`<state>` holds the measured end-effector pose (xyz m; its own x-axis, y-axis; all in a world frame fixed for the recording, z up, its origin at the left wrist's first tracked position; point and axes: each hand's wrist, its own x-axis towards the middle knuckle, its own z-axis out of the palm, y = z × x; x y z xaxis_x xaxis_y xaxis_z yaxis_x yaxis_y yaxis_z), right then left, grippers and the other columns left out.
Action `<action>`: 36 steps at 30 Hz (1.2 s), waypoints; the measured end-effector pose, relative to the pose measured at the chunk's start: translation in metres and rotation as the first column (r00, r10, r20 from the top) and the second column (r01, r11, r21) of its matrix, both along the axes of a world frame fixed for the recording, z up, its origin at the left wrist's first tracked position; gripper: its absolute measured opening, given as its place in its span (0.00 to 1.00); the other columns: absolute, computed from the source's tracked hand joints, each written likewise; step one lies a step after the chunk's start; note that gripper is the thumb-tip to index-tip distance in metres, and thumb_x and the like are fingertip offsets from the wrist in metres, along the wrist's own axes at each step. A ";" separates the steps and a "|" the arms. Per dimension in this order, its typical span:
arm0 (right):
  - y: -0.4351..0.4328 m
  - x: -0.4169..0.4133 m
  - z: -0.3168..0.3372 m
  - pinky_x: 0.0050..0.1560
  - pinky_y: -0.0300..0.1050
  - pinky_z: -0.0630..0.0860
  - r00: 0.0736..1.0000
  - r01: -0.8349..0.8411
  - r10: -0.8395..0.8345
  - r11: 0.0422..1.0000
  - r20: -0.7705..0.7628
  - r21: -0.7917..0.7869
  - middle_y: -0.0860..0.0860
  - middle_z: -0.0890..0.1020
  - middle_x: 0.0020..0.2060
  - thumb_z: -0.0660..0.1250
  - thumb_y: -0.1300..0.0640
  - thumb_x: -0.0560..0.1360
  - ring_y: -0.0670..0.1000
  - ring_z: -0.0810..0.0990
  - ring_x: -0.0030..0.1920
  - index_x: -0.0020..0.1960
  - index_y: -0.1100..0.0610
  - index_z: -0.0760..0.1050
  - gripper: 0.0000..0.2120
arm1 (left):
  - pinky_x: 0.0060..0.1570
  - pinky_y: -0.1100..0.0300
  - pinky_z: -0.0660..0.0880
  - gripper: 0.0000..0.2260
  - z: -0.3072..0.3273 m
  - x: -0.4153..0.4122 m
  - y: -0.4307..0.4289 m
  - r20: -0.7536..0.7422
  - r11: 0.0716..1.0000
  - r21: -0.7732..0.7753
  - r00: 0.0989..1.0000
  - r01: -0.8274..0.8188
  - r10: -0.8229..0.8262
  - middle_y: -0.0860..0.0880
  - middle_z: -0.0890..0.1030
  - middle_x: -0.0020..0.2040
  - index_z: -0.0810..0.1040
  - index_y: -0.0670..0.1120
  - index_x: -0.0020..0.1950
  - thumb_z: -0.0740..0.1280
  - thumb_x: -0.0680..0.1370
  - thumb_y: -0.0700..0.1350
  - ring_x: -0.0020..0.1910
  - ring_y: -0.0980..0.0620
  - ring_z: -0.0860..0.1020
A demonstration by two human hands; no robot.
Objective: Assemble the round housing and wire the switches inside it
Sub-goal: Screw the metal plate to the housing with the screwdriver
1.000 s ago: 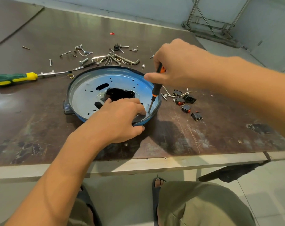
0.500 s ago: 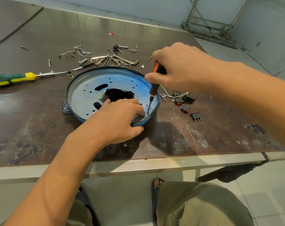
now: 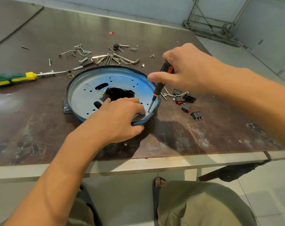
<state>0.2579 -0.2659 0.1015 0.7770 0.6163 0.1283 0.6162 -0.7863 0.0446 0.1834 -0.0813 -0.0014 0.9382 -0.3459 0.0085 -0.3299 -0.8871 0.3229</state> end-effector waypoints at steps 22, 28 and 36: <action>-0.038 -0.003 -0.015 0.43 0.63 0.82 0.948 0.315 -0.117 0.504 -0.297 0.804 0.63 0.83 0.40 0.71 0.53 0.73 0.64 0.85 0.44 0.45 0.58 0.75 0.09 | 0.68 0.24 0.51 0.23 -0.009 -0.002 -0.001 0.058 0.982 0.182 0.996 0.057 -0.069 0.57 0.66 0.69 0.63 0.61 0.73 0.60 0.79 0.60 0.69 0.53 0.66; -0.057 -0.002 -0.056 0.43 0.57 0.84 0.878 0.476 0.069 -0.036 -0.473 0.879 0.56 0.82 0.31 0.62 0.61 0.81 0.61 0.85 0.39 0.53 0.56 0.66 0.05 | 0.69 0.27 0.52 0.23 -0.006 -0.003 -0.003 0.080 0.973 0.228 0.995 0.047 -0.067 0.57 0.66 0.69 0.62 0.62 0.72 0.60 0.78 0.60 0.68 0.53 0.66; -0.056 0.022 -0.129 0.22 0.35 0.59 0.745 0.666 -0.068 0.109 -0.663 0.738 0.50 0.70 0.26 0.68 0.62 0.76 0.46 0.63 0.22 0.44 0.53 0.76 0.05 | 0.70 0.37 0.63 0.17 -0.006 0.002 -0.015 0.166 0.980 0.189 0.986 -0.065 0.033 0.57 0.73 0.60 0.72 0.58 0.64 0.61 0.77 0.57 0.62 0.53 0.72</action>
